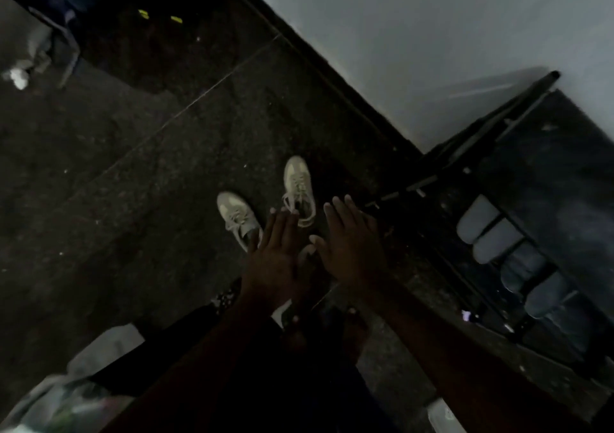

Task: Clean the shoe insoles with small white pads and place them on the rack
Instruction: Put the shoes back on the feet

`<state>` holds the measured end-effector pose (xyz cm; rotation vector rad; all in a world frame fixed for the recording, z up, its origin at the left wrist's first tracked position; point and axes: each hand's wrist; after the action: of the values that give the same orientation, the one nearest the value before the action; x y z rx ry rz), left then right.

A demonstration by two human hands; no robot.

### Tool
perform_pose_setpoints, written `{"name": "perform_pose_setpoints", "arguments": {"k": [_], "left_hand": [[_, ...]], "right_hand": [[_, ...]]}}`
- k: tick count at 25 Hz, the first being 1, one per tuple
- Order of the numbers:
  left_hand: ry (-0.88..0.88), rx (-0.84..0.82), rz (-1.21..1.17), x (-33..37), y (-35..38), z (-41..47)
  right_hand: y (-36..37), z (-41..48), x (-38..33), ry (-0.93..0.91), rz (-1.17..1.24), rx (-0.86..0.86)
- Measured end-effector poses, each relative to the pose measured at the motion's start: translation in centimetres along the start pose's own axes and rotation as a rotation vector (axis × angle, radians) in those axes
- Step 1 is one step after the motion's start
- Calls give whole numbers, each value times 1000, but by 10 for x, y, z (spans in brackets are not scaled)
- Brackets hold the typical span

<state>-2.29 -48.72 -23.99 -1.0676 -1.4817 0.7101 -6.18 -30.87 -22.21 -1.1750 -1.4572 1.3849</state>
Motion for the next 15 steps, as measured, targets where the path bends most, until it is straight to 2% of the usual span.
{"name": "perform_pose_setpoints", "arguments": {"k": [6, 9, 13, 15], "left_hand": [[-174, -25, -26, -84, 93, 21], [-294, -95, -29, -130, 147, 27], [-309, -221, -35, -178, 212, 38], [-377, -279, -100, -195, 240, 45]], "right_hand": [[123, 44, -14, -109, -11, -149], [188, 62, -19, -185, -55, -206], [263, 89, -28, -258, -128, -268], [293, 100, -30, -288, -160, -331]]}}
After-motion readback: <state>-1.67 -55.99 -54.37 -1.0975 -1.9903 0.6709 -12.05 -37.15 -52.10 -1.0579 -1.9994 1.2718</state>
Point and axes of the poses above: each hand's wrist, its own z-axis towards the middle knuckle, its own y-axis out of the palm, x = y × z, and after that the axes turned 10 degrees about -z, right-handed
